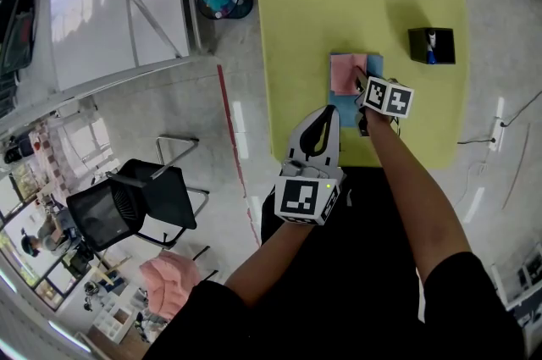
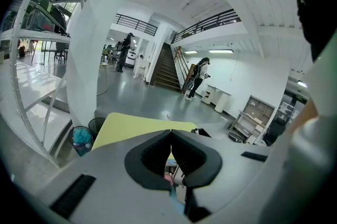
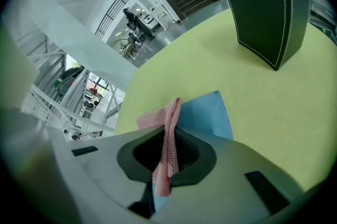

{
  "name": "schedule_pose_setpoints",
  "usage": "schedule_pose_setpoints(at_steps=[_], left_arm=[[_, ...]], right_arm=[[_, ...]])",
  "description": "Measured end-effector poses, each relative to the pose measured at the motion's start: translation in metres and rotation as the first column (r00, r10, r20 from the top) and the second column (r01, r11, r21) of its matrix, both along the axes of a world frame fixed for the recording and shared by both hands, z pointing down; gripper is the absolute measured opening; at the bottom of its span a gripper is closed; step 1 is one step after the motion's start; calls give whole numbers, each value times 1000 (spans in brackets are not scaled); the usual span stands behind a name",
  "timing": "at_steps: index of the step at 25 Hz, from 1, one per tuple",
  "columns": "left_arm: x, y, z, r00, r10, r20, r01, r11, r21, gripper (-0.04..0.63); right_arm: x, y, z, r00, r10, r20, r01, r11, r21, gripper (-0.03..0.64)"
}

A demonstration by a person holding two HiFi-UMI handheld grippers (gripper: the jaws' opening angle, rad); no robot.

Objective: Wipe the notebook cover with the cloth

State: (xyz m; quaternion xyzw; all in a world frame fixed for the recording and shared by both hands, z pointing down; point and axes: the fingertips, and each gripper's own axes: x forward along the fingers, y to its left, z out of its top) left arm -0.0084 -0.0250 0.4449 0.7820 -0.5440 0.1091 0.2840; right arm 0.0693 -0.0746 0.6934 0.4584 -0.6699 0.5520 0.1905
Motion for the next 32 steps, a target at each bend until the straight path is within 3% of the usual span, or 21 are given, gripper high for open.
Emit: schedule_pose_setpoints(at_steps=[32], left_arm=[[22,13,-9,999,-46,-2,46,999,25,15]], right_arm=[[32,2,-1,999,-32,-4,32,999,-2,37]])
